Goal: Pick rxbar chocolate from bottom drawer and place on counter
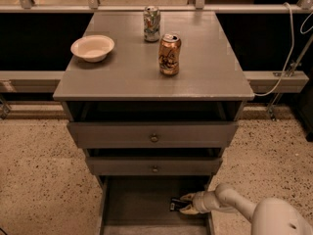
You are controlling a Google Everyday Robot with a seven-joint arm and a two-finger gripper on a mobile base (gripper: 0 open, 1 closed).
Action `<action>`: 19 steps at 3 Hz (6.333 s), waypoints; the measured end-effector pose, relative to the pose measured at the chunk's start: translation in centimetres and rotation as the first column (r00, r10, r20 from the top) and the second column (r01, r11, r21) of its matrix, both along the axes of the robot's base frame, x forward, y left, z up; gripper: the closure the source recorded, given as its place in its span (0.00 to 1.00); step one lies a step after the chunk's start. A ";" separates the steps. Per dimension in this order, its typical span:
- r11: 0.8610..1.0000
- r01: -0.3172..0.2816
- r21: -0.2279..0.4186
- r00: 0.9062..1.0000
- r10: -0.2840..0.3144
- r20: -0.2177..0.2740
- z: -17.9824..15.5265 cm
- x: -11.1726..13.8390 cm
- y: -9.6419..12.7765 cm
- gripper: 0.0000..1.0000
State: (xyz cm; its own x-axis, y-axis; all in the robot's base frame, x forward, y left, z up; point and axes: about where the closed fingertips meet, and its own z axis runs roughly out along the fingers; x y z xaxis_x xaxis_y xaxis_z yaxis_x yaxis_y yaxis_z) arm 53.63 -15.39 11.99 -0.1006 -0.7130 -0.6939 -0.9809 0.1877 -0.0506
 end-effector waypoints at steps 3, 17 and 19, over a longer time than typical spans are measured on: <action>1.000 0.000 0.000 1.000 0.000 0.000 0.0 0.0 0.0 0.52; 1.000 0.000 0.000 1.000 0.000 0.000 0.0 0.0 0.0 0.00; 1.000 0.000 0.000 1.000 0.000 0.000 0.0 0.0 0.0 0.00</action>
Offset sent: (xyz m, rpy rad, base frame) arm -0.0014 -0.0008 0.0015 0.0158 0.0022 0.0205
